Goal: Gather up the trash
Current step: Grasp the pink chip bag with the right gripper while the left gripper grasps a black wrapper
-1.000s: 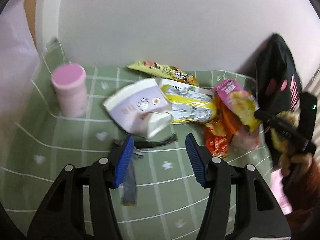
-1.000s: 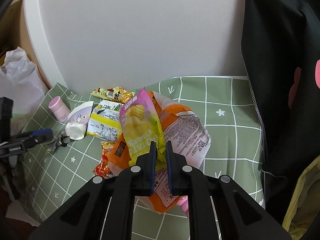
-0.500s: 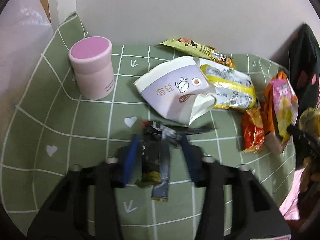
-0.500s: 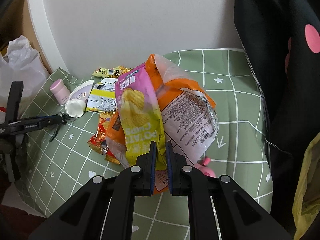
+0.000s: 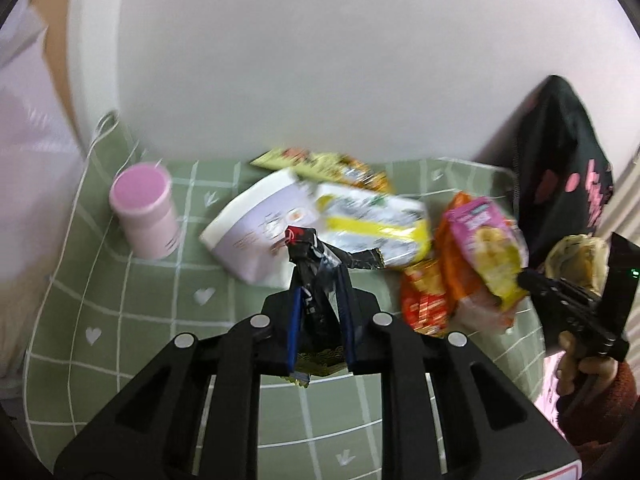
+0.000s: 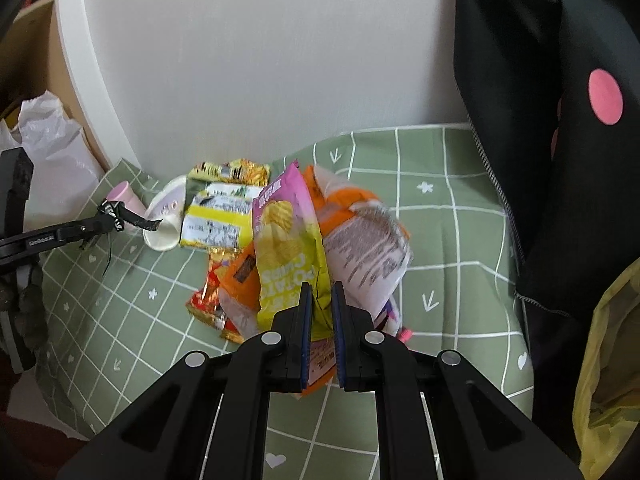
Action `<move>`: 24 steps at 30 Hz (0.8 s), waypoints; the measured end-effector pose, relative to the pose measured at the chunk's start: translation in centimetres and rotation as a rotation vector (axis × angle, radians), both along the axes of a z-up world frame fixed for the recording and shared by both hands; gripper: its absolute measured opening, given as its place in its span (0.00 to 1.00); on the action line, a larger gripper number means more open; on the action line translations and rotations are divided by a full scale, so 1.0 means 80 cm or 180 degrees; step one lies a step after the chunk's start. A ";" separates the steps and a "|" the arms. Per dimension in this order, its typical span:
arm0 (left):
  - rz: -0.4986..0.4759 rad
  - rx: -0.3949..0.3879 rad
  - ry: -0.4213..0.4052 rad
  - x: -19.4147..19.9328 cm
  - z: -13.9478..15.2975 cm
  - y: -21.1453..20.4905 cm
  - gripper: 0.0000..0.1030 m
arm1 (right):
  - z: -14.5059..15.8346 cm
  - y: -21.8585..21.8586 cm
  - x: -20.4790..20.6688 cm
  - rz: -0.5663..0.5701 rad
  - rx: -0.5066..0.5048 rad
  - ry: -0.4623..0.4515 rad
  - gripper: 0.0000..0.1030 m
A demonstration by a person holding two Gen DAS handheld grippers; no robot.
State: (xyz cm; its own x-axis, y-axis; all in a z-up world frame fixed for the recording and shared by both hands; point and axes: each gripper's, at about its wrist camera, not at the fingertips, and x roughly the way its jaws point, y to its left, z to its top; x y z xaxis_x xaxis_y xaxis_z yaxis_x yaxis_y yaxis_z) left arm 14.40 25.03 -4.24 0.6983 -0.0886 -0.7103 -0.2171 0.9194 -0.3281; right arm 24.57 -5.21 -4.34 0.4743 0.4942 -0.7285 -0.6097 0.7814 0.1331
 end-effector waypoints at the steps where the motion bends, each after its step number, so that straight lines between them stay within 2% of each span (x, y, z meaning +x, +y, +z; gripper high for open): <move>1: -0.0045 0.0006 -0.0046 0.002 0.007 -0.004 0.15 | 0.003 0.000 0.001 -0.0012 0.0016 -0.0010 0.10; 8: -0.0267 0.0059 -0.0204 0.014 0.027 -0.033 0.15 | 0.022 -0.008 0.004 -0.0153 0.0066 -0.0135 0.10; 14: -0.0468 0.0006 -0.0352 0.028 0.038 -0.050 0.15 | 0.044 -0.025 0.004 -0.0313 0.0099 -0.0257 0.10; 19: -0.0724 -0.0012 -0.0513 0.061 0.058 -0.078 0.15 | 0.074 -0.055 0.001 -0.0546 0.0101 -0.0454 0.10; 24: -0.1122 -0.0030 -0.0633 0.108 0.082 -0.128 0.15 | 0.099 -0.105 -0.003 -0.0911 0.0108 -0.0598 0.10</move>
State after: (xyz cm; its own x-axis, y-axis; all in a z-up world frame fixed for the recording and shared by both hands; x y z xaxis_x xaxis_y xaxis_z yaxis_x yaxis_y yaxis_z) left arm 23.08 14.77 2.29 0.7477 -0.3531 -0.5624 0.1796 0.9229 -0.3407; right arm 24.35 -13.62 3.60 0.7216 0.3442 -0.6007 -0.3827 0.9213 0.0682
